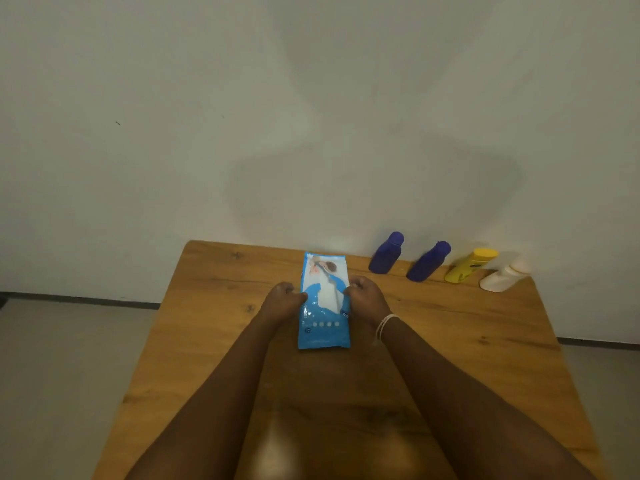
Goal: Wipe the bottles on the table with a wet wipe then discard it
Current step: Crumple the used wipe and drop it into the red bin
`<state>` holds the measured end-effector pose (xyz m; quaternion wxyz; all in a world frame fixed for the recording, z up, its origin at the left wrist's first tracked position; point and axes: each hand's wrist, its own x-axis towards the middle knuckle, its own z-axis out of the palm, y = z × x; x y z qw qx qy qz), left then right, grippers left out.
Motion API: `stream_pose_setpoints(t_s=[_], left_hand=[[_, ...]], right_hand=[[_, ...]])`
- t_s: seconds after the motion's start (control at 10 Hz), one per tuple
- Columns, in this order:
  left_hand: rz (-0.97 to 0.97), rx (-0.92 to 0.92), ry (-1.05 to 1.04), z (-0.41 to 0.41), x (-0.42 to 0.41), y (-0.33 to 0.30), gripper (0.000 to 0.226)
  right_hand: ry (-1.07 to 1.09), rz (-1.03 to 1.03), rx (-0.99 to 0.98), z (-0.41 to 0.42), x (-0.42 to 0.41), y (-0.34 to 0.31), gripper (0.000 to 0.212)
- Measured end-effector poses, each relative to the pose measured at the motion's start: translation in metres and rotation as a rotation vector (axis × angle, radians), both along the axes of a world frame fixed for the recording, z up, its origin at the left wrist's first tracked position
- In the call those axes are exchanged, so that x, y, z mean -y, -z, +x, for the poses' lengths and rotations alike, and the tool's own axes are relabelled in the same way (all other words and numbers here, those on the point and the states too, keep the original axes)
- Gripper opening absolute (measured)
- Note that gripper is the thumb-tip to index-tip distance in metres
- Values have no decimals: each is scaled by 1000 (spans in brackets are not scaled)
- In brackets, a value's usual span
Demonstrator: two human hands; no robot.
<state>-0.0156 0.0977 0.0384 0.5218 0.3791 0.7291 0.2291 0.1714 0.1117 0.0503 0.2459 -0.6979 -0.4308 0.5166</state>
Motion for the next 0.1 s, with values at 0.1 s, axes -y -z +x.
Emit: stream_pose_setpoints(t_s=[0.1], left_hand=[[176,-106,9,-3,13,-22,22]], right_hand=[[-30,66,65,13,18,-15,24]])
